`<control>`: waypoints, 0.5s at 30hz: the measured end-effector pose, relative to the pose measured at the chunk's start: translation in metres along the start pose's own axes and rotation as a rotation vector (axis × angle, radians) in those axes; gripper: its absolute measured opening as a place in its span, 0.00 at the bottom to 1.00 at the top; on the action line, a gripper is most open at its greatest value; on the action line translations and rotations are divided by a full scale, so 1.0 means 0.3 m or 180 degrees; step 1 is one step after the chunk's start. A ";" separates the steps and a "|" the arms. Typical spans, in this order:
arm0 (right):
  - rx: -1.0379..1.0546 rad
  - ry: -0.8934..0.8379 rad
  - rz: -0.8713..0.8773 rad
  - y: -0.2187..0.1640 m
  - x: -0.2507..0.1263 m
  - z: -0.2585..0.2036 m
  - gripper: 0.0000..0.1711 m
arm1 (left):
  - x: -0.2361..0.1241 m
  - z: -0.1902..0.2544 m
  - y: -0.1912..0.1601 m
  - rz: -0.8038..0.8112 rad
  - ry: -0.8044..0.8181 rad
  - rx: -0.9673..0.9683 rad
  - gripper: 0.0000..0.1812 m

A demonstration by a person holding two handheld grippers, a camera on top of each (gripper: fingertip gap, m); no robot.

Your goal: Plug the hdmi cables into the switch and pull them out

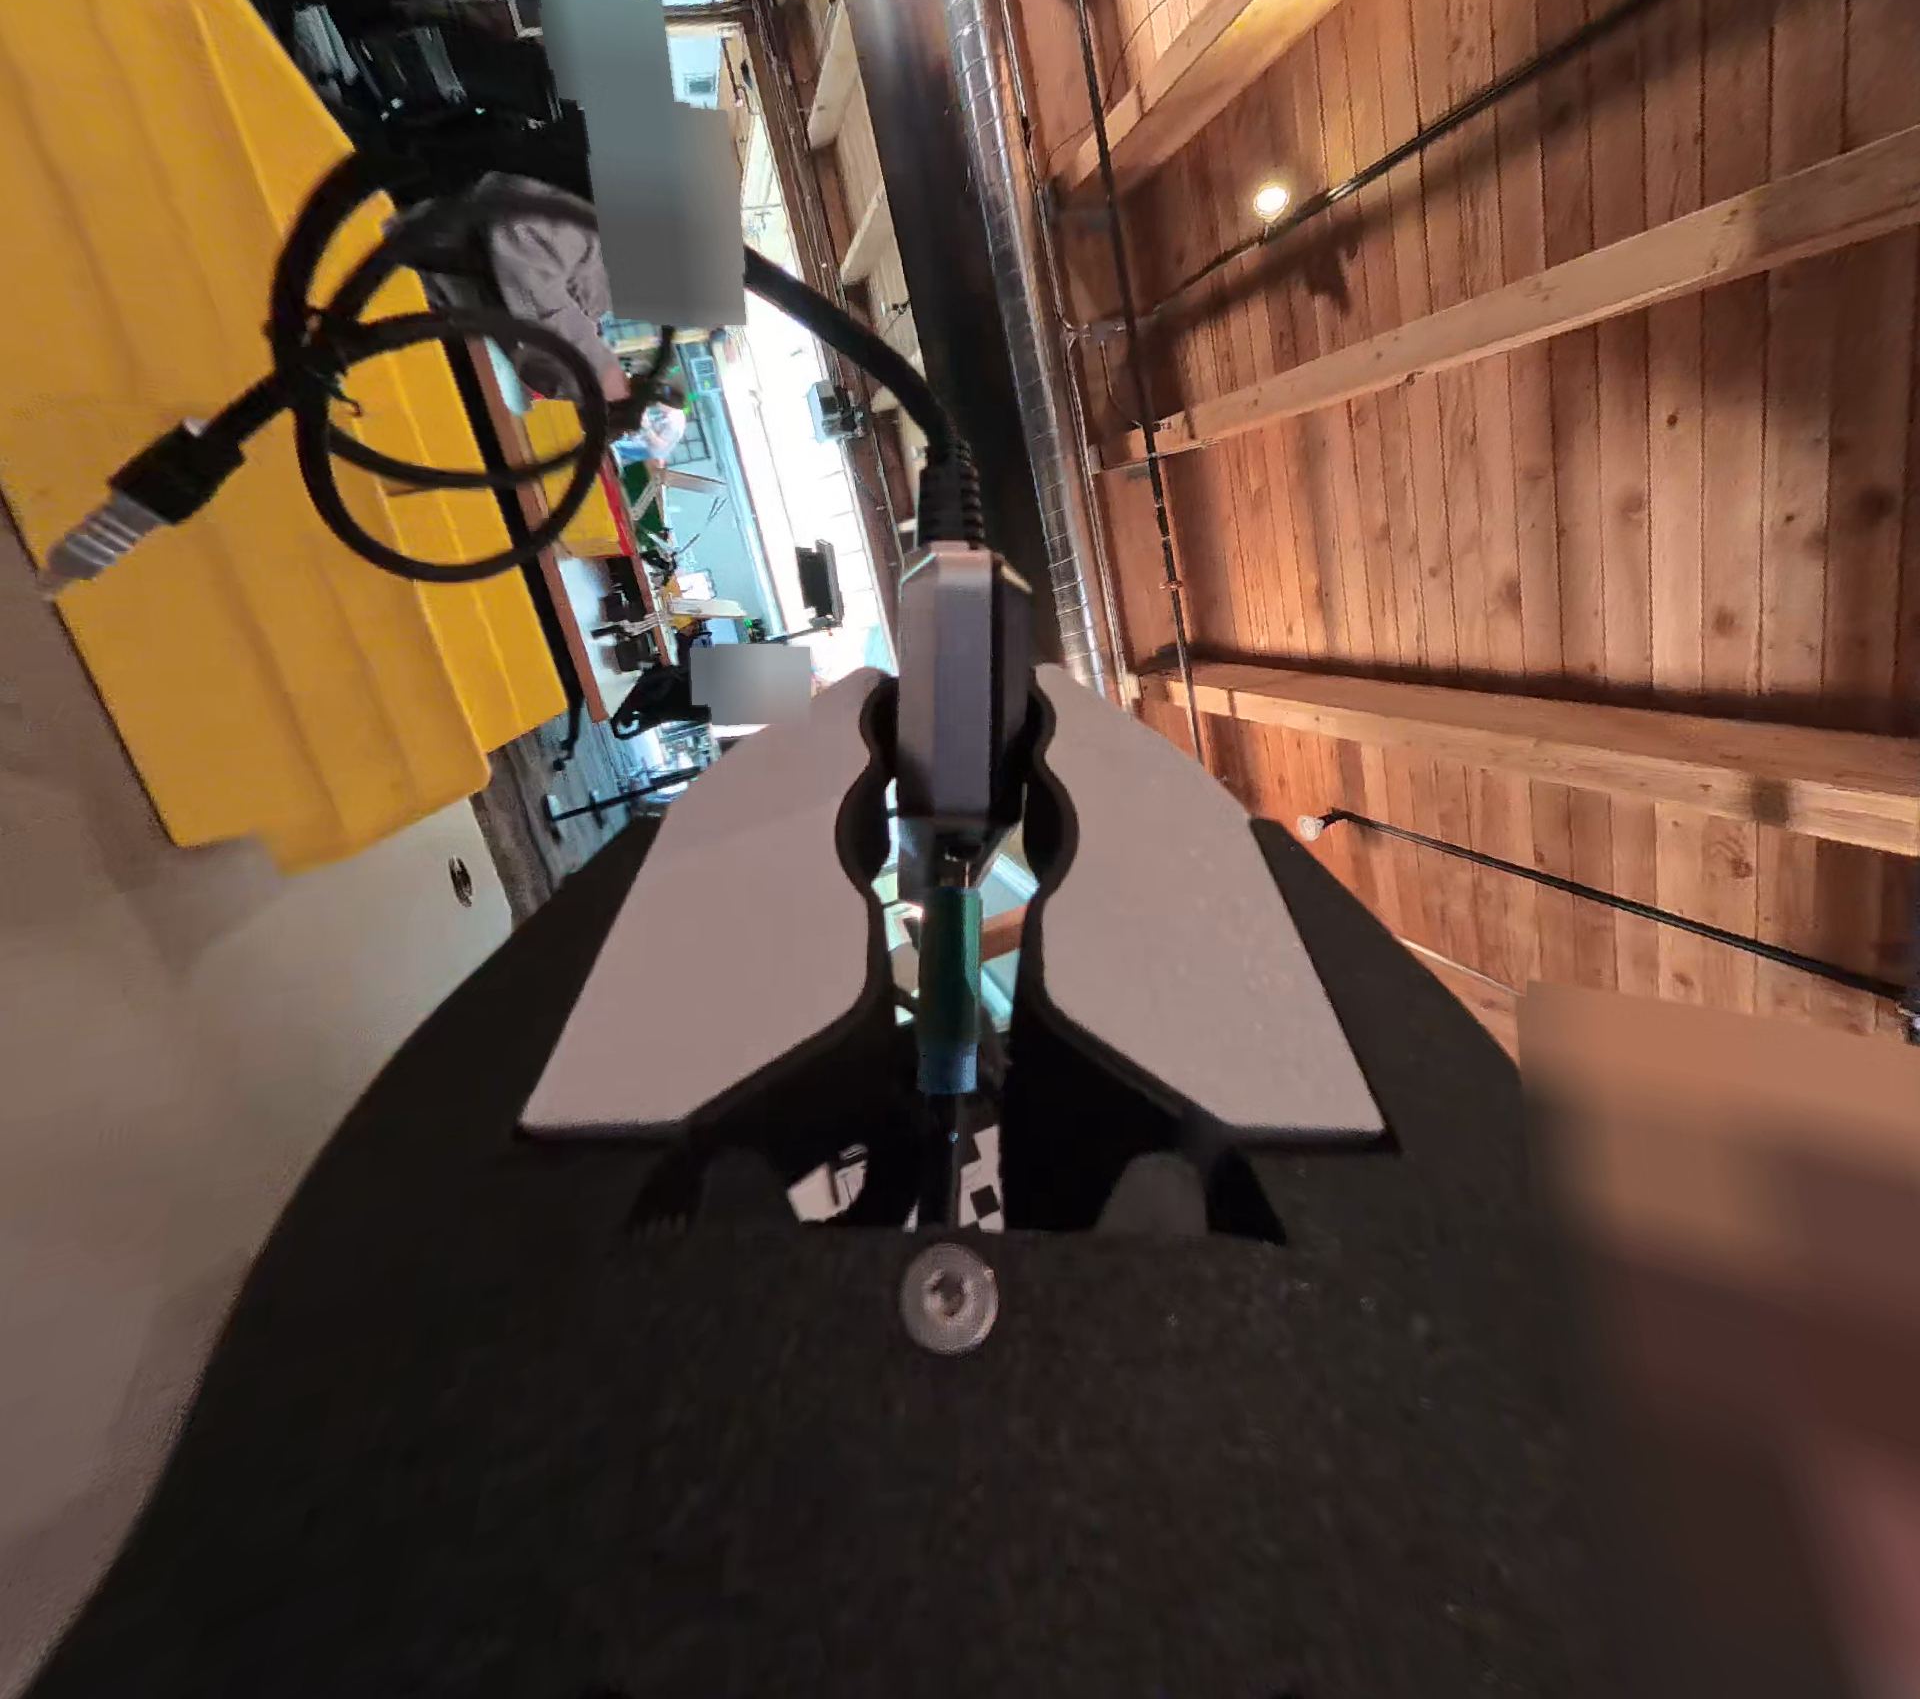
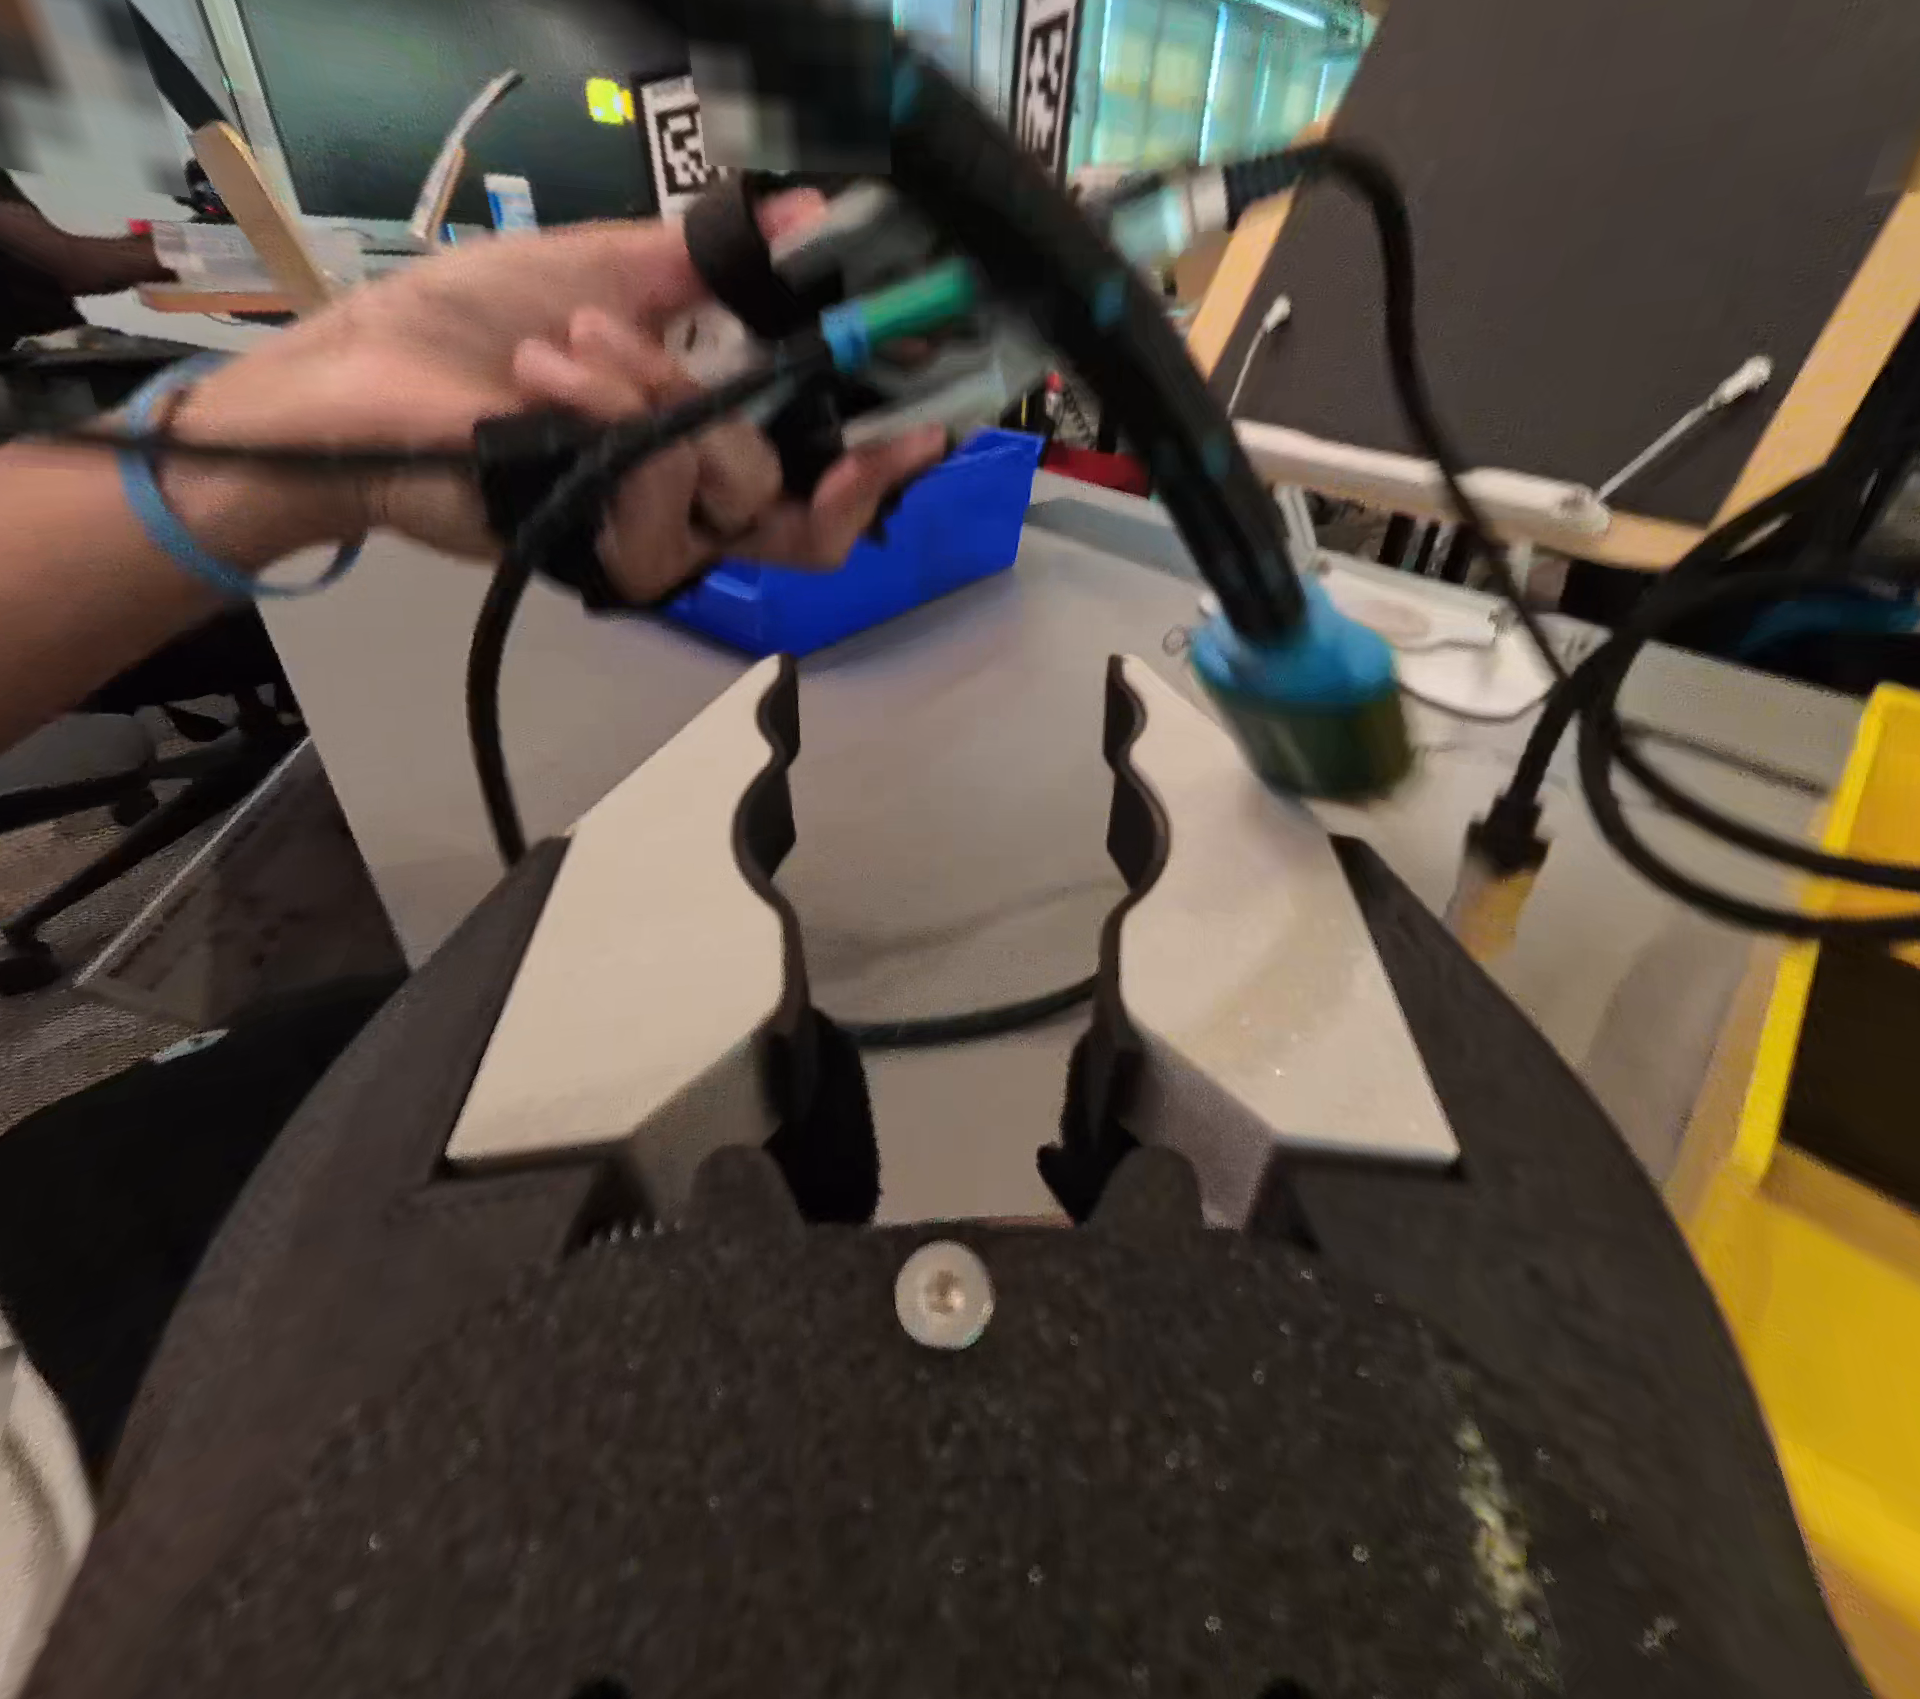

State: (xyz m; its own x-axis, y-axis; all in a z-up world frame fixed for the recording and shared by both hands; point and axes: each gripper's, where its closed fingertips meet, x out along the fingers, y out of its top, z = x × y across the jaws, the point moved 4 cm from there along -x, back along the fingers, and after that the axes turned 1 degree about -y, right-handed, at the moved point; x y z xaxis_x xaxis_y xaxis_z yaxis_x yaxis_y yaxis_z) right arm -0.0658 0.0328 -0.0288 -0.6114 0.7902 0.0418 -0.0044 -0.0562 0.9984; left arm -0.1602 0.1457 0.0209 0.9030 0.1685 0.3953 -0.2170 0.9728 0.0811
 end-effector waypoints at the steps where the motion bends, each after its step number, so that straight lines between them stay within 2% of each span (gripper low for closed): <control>1: -0.0054 -0.0017 0.0048 0.026 0.015 0.011 0.35 | 0.005 -0.017 -0.013 0.0004 -0.0066 -0.0076 0.11; 5: -0.0160 -0.0119 0.0324 0.123 0.060 0.067 0.34 | 0.003 -0.048 -0.039 -0.0029 -0.0176 -0.0346 0.11; 9: -0.0306 -0.0149 0.0312 0.136 0.097 0.099 0.37 | -0.002 -0.043 -0.069 -0.0138 -0.0149 -0.0351 0.11; 12: -0.0308 0.0072 0.0330 0.146 0.112 0.090 0.35 | -0.014 -0.031 -0.073 -0.0176 -0.0178 -0.0338 0.11; 15: -0.0462 0.0393 0.0210 0.132 0.123 0.051 0.28 | -0.018 -0.032 -0.103 -0.0351 -0.0053 -0.0200 0.11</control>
State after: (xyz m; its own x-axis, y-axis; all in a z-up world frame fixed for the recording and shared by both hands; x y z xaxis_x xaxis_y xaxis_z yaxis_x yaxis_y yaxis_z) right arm -0.0766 0.0691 0.0128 -0.7065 0.7016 0.0930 -0.0696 -0.1997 0.9774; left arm -0.1547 0.1164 0.0076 0.9138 0.0577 0.4022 -0.0925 0.9934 0.0677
